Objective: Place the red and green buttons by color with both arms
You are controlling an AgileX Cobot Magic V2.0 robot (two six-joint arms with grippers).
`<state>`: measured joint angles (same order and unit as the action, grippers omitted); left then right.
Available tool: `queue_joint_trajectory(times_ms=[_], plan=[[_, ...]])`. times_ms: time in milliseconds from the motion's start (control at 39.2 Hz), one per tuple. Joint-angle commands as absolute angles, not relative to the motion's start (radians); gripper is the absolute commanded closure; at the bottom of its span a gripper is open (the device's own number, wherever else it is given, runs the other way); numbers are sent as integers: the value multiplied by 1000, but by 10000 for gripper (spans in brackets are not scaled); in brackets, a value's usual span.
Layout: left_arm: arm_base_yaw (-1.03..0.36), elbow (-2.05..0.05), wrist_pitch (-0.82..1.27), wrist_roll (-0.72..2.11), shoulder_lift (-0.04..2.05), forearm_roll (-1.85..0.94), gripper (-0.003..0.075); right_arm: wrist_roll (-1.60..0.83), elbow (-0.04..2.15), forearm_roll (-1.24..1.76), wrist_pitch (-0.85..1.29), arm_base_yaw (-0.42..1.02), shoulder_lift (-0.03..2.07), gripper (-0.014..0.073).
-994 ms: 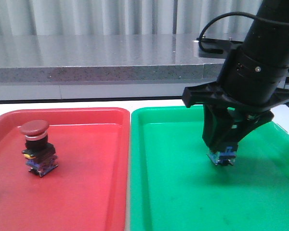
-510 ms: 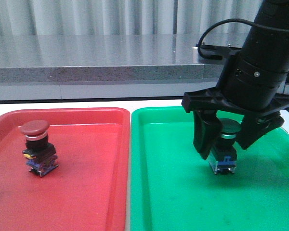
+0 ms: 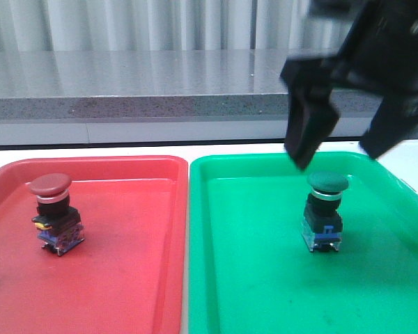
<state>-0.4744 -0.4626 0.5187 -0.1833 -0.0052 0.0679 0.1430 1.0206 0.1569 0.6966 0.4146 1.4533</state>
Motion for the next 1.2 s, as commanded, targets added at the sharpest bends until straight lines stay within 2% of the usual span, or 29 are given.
queue_joint_trajectory(times_ms=[0,51,102,127,255,357,433,586,867,1173], plan=[[-483,-487,442,-192,6,61,740,120,1043,165,699,416,1333,-51],[-483,-487,442,-192,6,61,740,108,1043,165,712,416,1302,-12],[-483,-487,442,-192,6,61,740,93,1043,165,724,416,1274,69],[-483,-487,442,-192,6,61,740,92,1043,165,730,416,1260,146],[-483,-487,442,-192,6,61,740,91,1043,164,736,416,1203,419],[-483,-487,442,-192,6,61,740,91,1042,136,738,416,1167,578],[-483,-487,442,-192,6,61,740,92,1038,129,740,416,1139,657],[-483,-487,442,-192,6,61,740,95,978,110,713,391,1023,655],[-483,-487,442,-192,6,61,740,94,755,50,691,225,753,655],[-483,-487,442,-192,6,61,740,91,464,0,498,218,350,655]])
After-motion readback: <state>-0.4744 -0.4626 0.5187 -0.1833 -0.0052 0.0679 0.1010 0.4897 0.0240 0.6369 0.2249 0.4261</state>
